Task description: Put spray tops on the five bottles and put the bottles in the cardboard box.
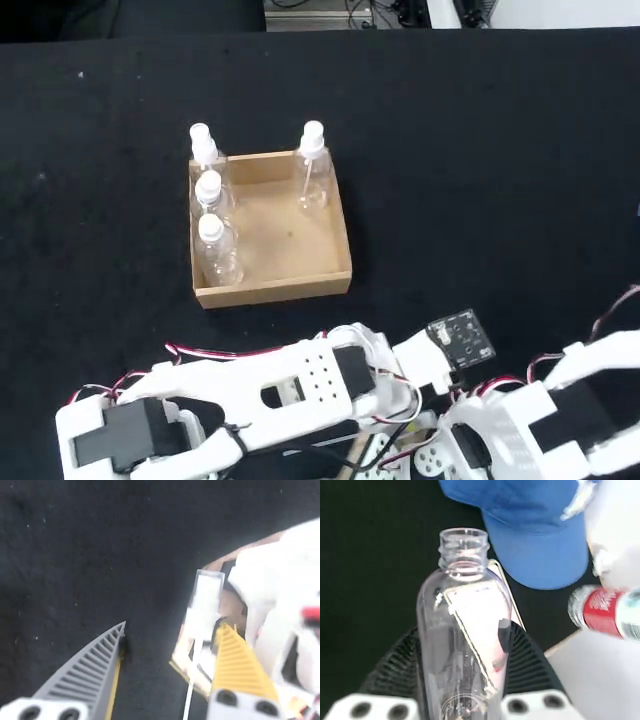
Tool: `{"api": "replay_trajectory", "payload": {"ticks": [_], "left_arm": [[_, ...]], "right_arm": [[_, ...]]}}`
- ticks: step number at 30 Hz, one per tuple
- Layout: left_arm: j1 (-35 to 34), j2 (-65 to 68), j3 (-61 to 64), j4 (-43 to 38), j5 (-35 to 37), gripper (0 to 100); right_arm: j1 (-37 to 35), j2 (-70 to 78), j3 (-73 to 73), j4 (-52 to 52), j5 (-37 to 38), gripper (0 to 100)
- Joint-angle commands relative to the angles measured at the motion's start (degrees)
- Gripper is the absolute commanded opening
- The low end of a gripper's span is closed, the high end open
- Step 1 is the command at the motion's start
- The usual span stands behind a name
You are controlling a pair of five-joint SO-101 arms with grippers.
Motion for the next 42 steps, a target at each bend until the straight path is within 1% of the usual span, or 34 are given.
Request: {"api": "replay_trajectory", "payload": {"ticks": [1,4,9,14,23,29,35,42], "left_arm": [[0.6,0.6,-0.6,-1.9,2.9,25],[0.6,1.2,-1.4,-1.8,3.2,25],[0.6,1.2,-1.4,-1.9,3.2,25],[1.3,1.3,-1.4,-1.9,3.2,25],[0.4,1.4,-1.0,-1.8,3.2,25],[-2.0,1.4,-0.7,-1.4,3.2,25],[-1.7,5.1,-0.1,-1.9,3.2,25],[-1.8,8.4,-3.7,-1.4,3.2,25]], "right_arm": [[4.7,-0.4,-4.9,-0.4,0.5,1.1],[7.5,0.0,-5.3,-0.6,0.7,1.1],[11.9,3.5,-5.3,-5.5,0.6,1.1],[14.2,7.1,-8.4,-5.6,1.0,1.1],[14.1,11.2,-16.5,-1.1,1.1,1.1],[14.1,13.8,-19.7,0.2,1.1,1.1],[14.0,14.5,-20.4,0.2,1.1,1.1],[13.9,14.5,-20.3,0.2,1.1,1.1]]}}
